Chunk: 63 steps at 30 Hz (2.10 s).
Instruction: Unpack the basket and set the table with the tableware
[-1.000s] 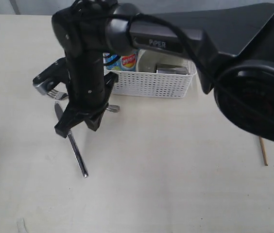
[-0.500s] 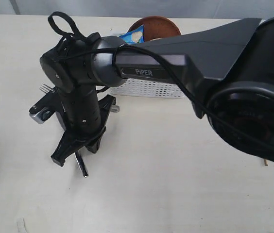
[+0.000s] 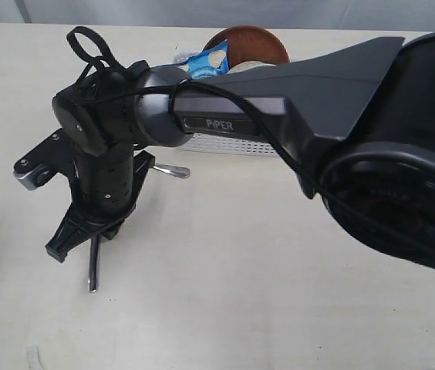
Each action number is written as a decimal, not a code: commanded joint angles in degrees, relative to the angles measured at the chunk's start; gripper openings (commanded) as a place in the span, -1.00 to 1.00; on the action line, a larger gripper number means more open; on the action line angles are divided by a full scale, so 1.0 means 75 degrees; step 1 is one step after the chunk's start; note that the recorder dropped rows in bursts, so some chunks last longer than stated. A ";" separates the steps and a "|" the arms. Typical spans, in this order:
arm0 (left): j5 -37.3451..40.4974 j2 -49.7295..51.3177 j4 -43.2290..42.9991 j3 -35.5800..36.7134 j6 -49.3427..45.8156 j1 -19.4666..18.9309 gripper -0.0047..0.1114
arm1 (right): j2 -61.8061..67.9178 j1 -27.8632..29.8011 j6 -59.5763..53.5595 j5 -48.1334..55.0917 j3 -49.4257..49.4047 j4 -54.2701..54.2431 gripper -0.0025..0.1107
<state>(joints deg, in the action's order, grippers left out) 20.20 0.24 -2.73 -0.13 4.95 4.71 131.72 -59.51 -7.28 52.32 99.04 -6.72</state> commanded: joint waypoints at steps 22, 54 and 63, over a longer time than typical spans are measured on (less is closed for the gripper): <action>-0.0076 -0.0032 -0.0059 0.0017 -0.0030 -0.0022 -0.92 | 0.0528 0.0224 0.0449 0.0130 0.1632 0.0437 -0.96; -0.0076 -0.0032 -0.0059 0.0017 -0.0030 -0.0022 -0.92 | 0.1134 0.0819 0.0016 0.0286 0.1981 0.1573 -0.96; -0.0076 -0.0032 -0.0059 0.0017 -0.0030 -0.0022 -0.92 | 0.1119 0.0750 0.0004 0.0109 0.2511 0.1879 -0.96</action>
<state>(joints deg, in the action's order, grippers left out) 20.20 0.24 -2.73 -0.13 4.95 4.71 139.71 -53.25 -7.09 54.32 115.81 7.88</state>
